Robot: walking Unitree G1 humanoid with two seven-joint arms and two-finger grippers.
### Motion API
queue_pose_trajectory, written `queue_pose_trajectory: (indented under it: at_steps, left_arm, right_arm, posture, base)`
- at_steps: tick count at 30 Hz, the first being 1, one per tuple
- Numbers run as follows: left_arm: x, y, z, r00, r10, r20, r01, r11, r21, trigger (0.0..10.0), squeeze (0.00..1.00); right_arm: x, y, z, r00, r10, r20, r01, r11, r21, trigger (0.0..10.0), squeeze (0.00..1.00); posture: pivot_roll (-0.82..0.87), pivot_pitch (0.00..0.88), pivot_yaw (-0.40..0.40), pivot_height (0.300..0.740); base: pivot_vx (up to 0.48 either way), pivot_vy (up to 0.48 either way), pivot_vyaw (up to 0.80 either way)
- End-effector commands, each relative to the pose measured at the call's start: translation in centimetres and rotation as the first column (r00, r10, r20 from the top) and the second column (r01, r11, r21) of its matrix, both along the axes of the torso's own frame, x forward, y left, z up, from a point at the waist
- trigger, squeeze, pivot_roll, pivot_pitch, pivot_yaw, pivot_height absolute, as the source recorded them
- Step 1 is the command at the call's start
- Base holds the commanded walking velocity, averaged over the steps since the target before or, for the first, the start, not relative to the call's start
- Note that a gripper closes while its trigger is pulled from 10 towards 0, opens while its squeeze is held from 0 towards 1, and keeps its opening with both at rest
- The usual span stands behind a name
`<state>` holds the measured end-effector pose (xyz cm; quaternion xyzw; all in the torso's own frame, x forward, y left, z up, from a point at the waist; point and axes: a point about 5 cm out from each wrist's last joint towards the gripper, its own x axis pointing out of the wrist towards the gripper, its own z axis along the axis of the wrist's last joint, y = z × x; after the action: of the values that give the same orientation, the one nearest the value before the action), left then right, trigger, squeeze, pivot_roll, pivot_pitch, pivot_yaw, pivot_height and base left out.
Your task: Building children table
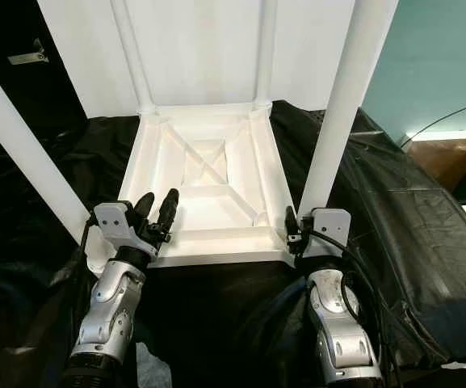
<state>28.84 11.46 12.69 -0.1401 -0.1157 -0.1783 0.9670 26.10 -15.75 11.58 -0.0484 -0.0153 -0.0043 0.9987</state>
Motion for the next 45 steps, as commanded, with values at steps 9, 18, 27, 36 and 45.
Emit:
queue_pose_trajectory:
  at_steps: [9,18,27,36,45]
  left_arm:
    - [0.0,-0.3,-0.1,1.0,-0.003,-0.006,0.003,1.0,-0.015,10.0,0.0]
    - [0.0,-0.3,-0.1,1.0,-0.003,-0.006,0.003,1.0,-0.015,10.0,0.0]
    - [0.0,-0.3,-0.1,1.0,-0.003,-0.006,0.003,1.0,-0.015,10.0,0.0]
    - [0.0,-0.3,-0.1,1.0,-0.003,-0.006,0.003,1.0,-0.015,10.0,0.0]
    - [-1.5,0.6,-1.6,0.999,0.042,0.02,-0.045,0.986,0.162,10.0,0.0]
  right_arm:
    - [-1.0,-0.1,-3.7,0.983,0.0,-0.185,-0.011,0.998,-0.059,10.0,0.0]
    - [-1.0,-0.1,-3.7,0.983,0.0,-0.185,-0.011,0.998,-0.059,10.0,0.0]
    - [-1.0,-0.1,-3.7,0.983,0.0,-0.185,-0.011,0.998,-0.059,10.0,0.0]
    - [-1.0,-0.1,-3.7,0.983,0.0,-0.185,-0.011,0.998,-0.059,10.0,0.0]
    - [0.0,0.7,-3.4,0.987,0.049,-0.155,-0.056,0.997,-0.043,10.0,1.0]
  posture:
    - [-0.11,0.013,0.047,0.74]
    - [-0.11,0.013,0.047,0.74]
    - [-0.11,0.013,0.047,0.74]
    - [-0.11,0.013,0.047,0.74]
    - [-0.06,0.0,0.0,0.74]
  base:
    - [0.0,0.0,0.0]
    - [0.0,0.0,0.0]
    - [0.0,0.0,0.0]
    - [0.0,0.0,0.0]
    - [0.0,0.0,0.0]
